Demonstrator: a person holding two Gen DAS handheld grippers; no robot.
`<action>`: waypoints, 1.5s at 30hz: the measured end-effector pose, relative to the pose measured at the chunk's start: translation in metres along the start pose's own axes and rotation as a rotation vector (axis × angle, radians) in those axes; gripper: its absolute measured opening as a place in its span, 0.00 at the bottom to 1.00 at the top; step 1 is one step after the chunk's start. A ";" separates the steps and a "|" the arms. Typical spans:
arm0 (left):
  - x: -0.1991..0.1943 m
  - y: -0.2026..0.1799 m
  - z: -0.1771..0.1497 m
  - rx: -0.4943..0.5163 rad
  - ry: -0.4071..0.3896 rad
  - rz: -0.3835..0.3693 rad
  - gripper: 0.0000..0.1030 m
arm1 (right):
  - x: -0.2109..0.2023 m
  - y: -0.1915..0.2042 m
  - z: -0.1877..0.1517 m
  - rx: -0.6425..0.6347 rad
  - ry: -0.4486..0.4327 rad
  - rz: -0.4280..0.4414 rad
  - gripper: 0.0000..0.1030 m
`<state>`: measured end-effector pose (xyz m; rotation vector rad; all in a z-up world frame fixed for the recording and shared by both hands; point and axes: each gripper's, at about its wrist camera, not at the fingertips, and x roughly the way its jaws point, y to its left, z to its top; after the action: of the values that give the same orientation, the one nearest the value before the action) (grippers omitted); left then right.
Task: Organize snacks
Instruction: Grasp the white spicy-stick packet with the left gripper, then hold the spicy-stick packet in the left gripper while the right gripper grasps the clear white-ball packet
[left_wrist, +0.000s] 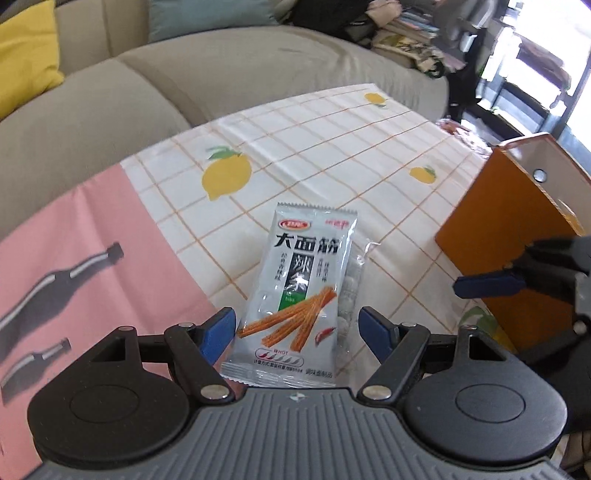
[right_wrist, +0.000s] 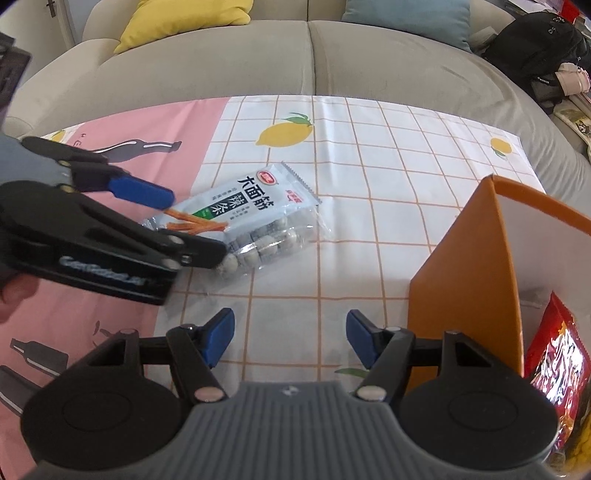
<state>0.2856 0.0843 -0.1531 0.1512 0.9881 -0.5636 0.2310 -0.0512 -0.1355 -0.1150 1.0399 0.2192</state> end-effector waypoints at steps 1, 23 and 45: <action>0.002 0.000 -0.001 -0.022 0.004 0.006 0.78 | 0.000 0.000 -0.001 0.000 0.001 0.000 0.64; -0.059 0.056 -0.072 -0.556 -0.046 0.279 0.55 | 0.008 0.022 0.027 0.200 -0.108 0.005 0.84; -0.064 0.053 -0.086 -0.583 -0.016 0.308 0.55 | 0.059 0.059 0.038 0.130 -0.036 -0.103 0.69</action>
<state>0.2215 0.1850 -0.1550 -0.2190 1.0518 0.0171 0.2778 0.0211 -0.1667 -0.0462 1.0065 0.0595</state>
